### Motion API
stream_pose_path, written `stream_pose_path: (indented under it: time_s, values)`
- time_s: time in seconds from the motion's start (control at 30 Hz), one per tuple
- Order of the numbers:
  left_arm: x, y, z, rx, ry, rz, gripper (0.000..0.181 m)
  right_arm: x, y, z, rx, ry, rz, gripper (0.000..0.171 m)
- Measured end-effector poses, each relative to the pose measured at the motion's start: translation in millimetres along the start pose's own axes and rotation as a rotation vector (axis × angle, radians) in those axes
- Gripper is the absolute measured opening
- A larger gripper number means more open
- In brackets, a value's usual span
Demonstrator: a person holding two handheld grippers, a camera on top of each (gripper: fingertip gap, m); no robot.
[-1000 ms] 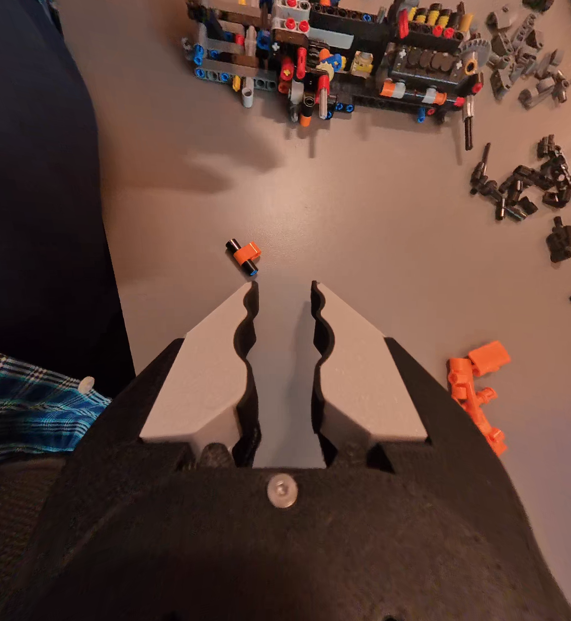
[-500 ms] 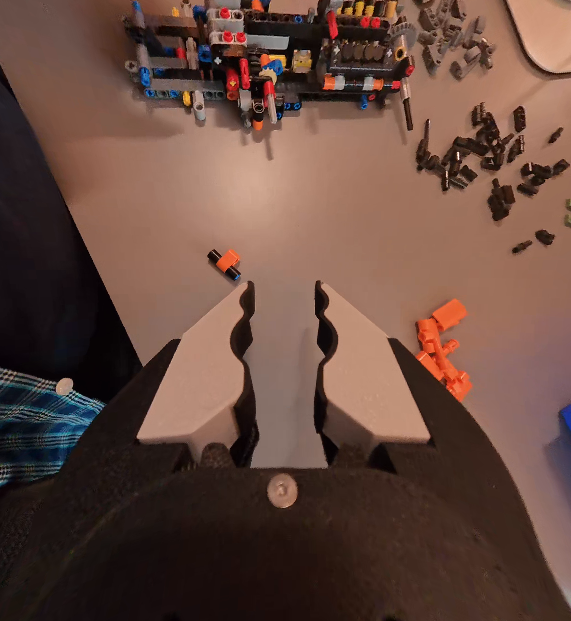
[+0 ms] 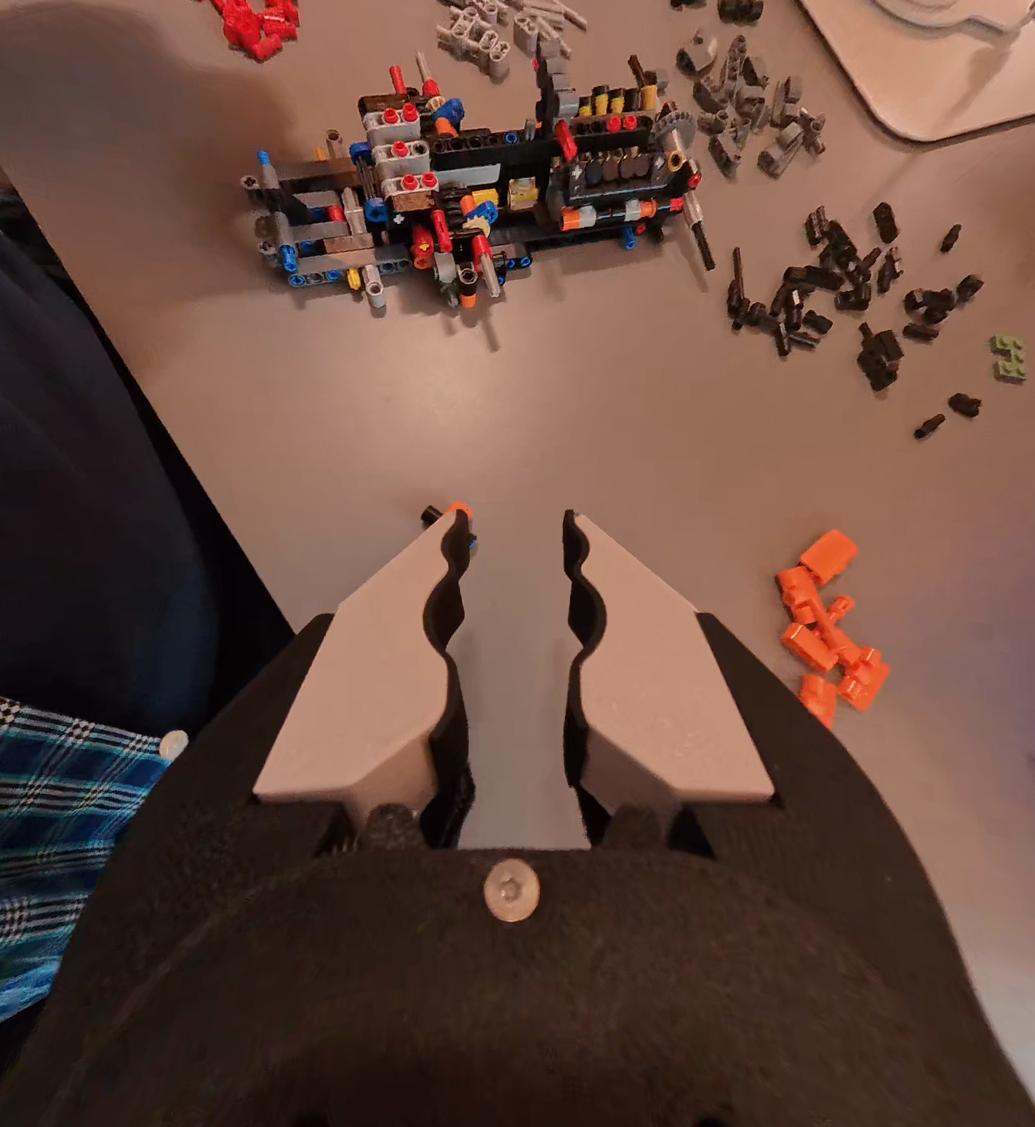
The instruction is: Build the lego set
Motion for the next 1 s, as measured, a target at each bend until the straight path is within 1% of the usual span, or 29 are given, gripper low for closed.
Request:
stream_pose_path:
  time_s: [0.33,0.5,0.67,0.93,1.0]
  values:
    - [-4.0,-1.6,3.1,-0.013,0.010,-0.008,0.040,15.1,15.5,-4.0,0.101,-0.056,-0.020,0.028]
    - [-6.8,-1.4,0.5,-0.005,0.025,-0.013,0.040,21.3,16.8,-16.9,0.142,-0.057,-0.016,0.028]
    - [-8.5,0.0,0.9,0.002,0.025,-0.013,0.040,22.3,13.6,-32.6,0.176,-0.046,-0.064,0.035]
    - [-6.9,7.2,7.5,0.014,0.006,0.007,0.040,21.2,8.2,-42.6,0.178,-0.056,-0.012,0.005]
    - [-6.9,9.1,9.6,0.016,0.003,0.014,0.039,20.4,6.5,-44.1,0.181,-0.063,0.003,0.005]
Point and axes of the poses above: each gripper's, where its closed fingertips meet, z back along the fingers, y out of its underside, x = y × z across the jaws, the point moved 10 cm from there along z, back along the fingers, and after that the axes turned 7 degrees about -z, right-handed, at the moved point
